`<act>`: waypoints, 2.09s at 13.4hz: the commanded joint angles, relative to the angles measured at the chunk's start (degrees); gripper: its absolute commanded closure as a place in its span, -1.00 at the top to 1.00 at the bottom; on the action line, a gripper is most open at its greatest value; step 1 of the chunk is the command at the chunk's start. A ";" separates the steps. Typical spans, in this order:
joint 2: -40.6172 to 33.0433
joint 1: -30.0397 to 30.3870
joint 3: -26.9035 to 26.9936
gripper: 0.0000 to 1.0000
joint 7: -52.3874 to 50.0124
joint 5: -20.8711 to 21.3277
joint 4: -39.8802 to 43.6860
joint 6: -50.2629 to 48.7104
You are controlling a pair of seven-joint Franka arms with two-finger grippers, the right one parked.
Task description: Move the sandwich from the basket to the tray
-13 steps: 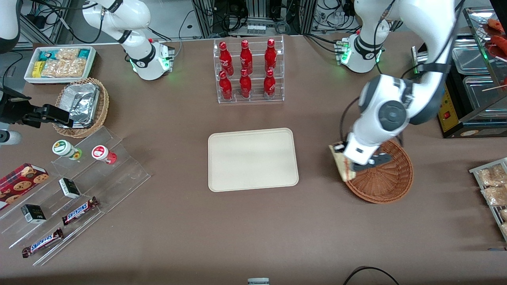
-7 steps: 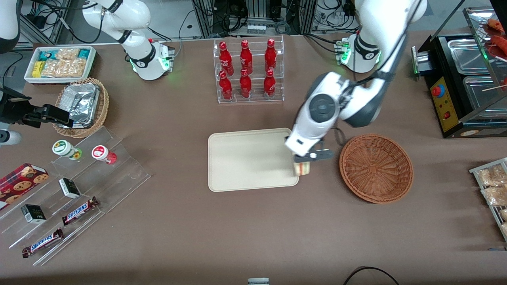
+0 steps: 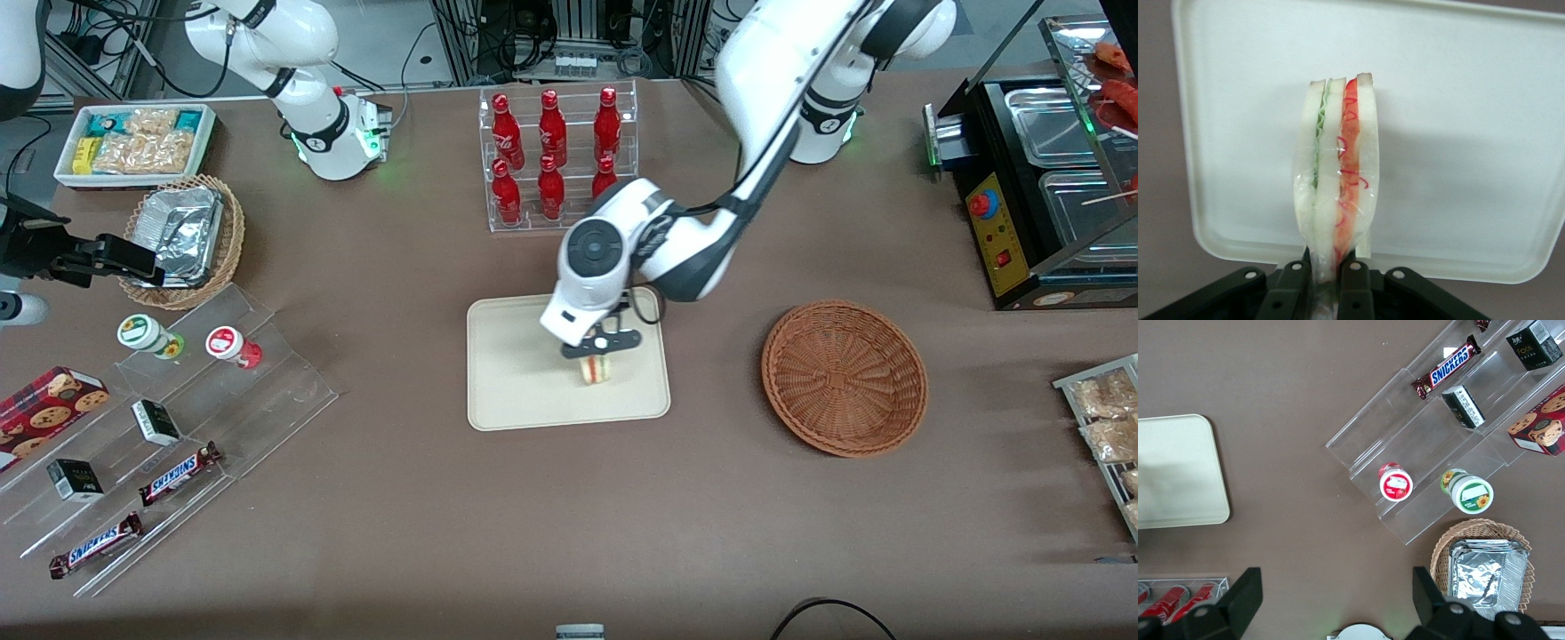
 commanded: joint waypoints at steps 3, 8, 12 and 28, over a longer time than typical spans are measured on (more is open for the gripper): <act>3.76 -2.02 0.77 -1.00 -1.20 0.19 5.27 0.30; 4.03 -2.11 1.03 -1.00 -1.20 3.36 5.27 0.39; 4.29 -2.11 1.12 -1.00 -1.11 4.85 5.27 1.62; 2.19 -1.59 1.12 1.00 -2.26 5.03 5.79 2.15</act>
